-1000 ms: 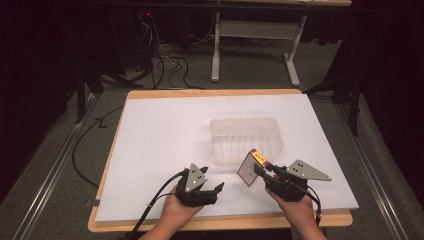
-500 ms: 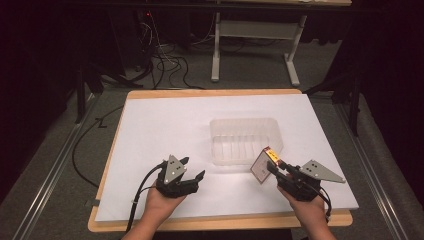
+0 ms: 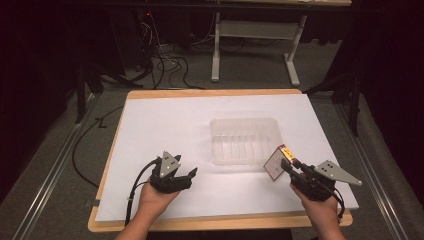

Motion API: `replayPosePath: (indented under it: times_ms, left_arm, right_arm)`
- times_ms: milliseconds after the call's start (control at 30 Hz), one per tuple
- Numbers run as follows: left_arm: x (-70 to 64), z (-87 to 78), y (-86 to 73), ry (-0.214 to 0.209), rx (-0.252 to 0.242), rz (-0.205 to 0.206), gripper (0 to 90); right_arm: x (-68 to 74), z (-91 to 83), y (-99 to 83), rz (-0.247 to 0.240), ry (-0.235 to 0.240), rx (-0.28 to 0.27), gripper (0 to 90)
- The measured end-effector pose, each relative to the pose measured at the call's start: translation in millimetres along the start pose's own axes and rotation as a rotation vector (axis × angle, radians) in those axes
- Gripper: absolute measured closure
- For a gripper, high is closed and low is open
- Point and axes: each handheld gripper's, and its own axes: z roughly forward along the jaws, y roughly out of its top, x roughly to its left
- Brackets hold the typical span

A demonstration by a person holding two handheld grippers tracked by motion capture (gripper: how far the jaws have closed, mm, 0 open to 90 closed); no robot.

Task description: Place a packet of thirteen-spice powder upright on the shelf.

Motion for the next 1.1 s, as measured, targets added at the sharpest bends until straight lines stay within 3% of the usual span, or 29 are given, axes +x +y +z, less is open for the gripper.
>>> replayPosePath:
  times_ms: [200,433,500,567,700,867,967,1100]
  left_arm:
    - [5.4,-2.6,-0.6,0.012,-0.005,-0.039,31.4]
    - [8.2,-9.0,0.5,0.041,-0.009,-0.013,29.1]
    - [14.6,-14.4,-1.9,0.027,-0.010,-0.059,27.8]
    - [18.1,-16.8,-7.5,0.014,-0.002,-0.078,27.9]
    - [17.4,-14.2,-19.8,0.003,0.040,-0.053,28.0]
    - [12.2,-16.2,-16.0,-0.007,0.000,-0.040,28.3]
    - [7.0,-17.9,-15.3,-0.011,-0.015,0.004,28.2]
    - [6.7,-18.4,-15.2,-0.011,-0.028,0.005,28.2]
  right_arm:
    - [-1.6,-1.0,2.2,0.012,-0.036,0.004,68.4]
    - [1.6,-1.2,7.4,0.010,-0.056,-0.004,68.4]
    - [2.3,-1.6,11.9,0.021,-0.067,-0.013,68.4]
    - [2.6,0.6,15.3,0.030,-0.073,-0.019,68.4]
    - [5.9,6.5,23.2,0.031,-0.091,-0.031,68.4]
    - [6.5,12.4,30.8,0.025,-0.116,-0.052,68.3]
    - [3.2,20.9,36.8,0.034,-0.134,-0.057,68.3]
    - [-0.8,29.9,40.9,0.040,-0.152,-0.056,68.3]
